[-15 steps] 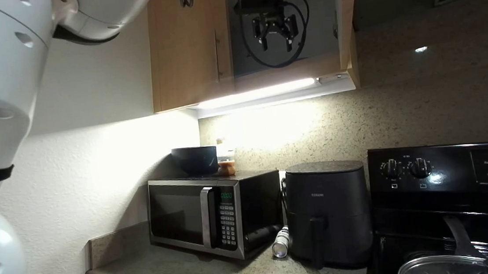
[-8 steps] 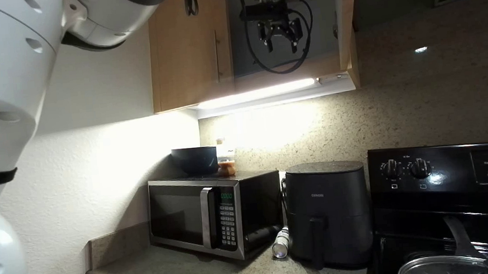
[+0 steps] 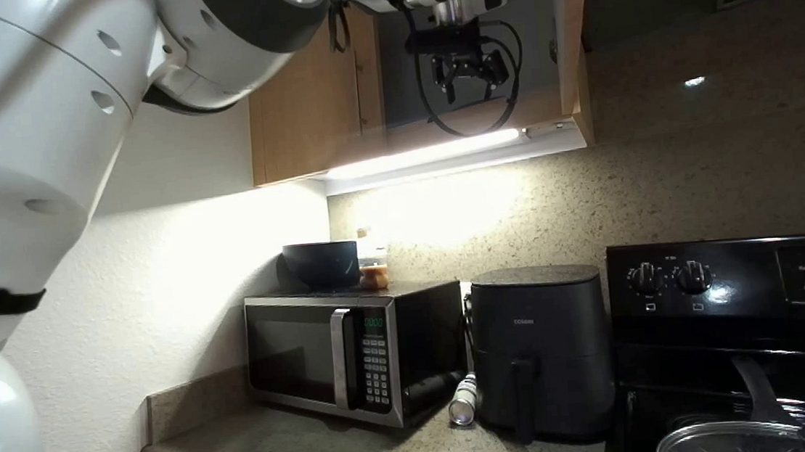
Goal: Take the plastic object in the top cabinet and put it on the counter
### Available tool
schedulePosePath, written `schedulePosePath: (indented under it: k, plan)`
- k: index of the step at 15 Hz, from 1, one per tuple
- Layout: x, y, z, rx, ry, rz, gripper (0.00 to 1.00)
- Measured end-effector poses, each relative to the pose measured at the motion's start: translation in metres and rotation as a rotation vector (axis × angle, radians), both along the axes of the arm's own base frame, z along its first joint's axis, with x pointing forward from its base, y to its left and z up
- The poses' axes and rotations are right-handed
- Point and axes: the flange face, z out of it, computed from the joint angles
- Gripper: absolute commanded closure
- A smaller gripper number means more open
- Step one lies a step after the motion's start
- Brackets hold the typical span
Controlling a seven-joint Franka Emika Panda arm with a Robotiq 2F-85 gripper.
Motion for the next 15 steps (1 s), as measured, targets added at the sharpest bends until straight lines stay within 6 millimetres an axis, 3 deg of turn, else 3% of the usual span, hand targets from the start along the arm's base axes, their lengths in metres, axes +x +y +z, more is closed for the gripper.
schedulePosePath:
  k: [3, 7, 9, 11, 15]
  plan:
    - [0.001, 0.004, 0.011, -0.017, -0.035, 0.006, 0.0]
    - [-0.016, 0.014, 0.05, -0.045, -0.144, 0.01, 0.0]
    - [-0.021, 0.018, 0.059, -0.051, -0.159, 0.016, 0.0]
    - [-0.015, 0.019, 0.048, -0.038, -0.12, 0.031, 0.0]
    - [0.008, 0.015, 0.006, 0.016, 0.003, 0.1, 0.0]
